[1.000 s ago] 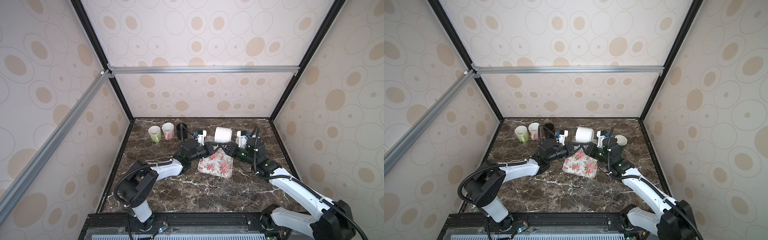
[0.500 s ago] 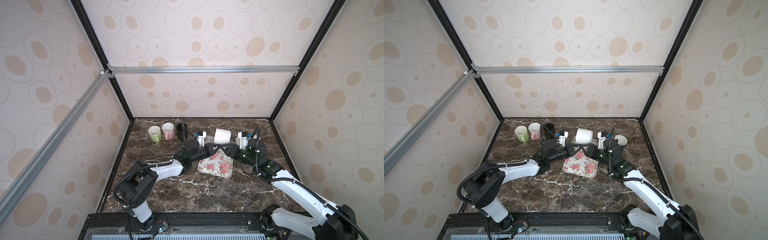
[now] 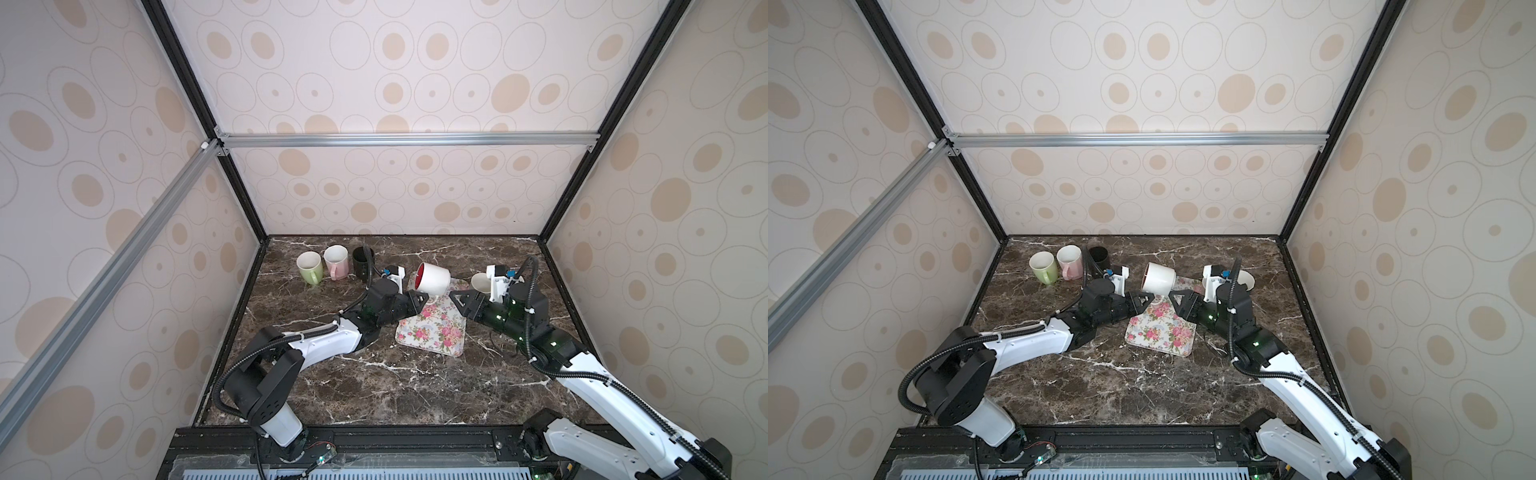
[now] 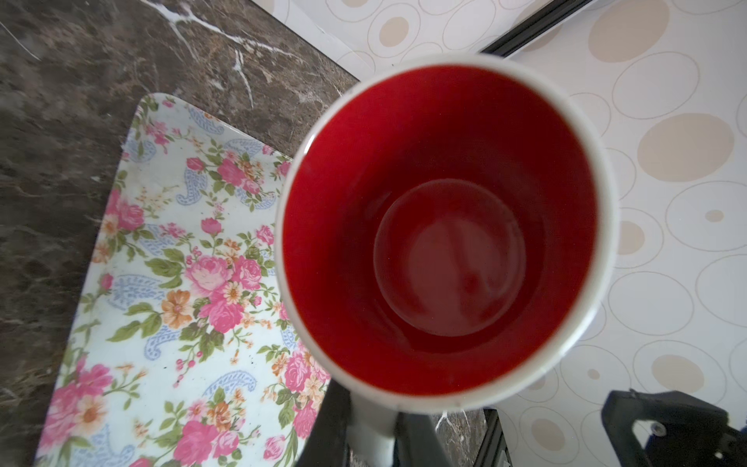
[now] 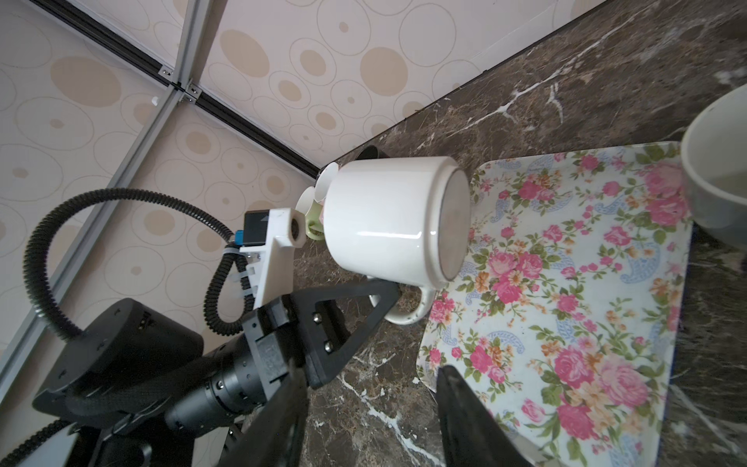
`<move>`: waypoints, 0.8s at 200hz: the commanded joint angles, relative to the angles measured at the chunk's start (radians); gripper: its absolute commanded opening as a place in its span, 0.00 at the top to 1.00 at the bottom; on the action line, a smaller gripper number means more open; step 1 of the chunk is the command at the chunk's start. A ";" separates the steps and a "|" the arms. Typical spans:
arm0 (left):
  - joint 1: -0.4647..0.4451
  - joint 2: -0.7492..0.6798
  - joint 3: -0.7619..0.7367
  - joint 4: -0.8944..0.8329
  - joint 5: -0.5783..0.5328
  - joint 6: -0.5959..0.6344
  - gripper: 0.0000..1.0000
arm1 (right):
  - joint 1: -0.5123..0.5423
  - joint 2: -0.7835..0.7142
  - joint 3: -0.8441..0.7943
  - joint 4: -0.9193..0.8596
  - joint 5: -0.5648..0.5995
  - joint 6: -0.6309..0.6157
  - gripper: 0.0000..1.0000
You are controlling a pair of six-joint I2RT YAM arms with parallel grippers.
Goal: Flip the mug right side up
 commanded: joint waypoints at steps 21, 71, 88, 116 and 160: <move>0.009 -0.104 0.032 -0.089 -0.146 0.131 1.00 | 0.004 -0.068 -0.032 -0.083 0.055 -0.035 0.43; 0.045 -0.178 -0.002 -0.182 -0.211 0.159 1.00 | 0.002 -0.124 -0.047 -0.148 0.068 -0.060 0.30; 0.057 -0.206 -0.018 -0.199 -0.230 0.162 1.00 | 0.000 -0.144 -0.045 -0.174 0.072 -0.079 0.24; 0.078 -0.266 -0.049 -0.233 -0.274 0.168 1.00 | -0.004 -0.171 -0.038 -0.226 0.088 -0.105 0.17; 0.095 -0.367 -0.078 -0.317 -0.368 0.195 1.00 | -0.008 -0.182 -0.034 -0.261 0.073 -0.120 0.13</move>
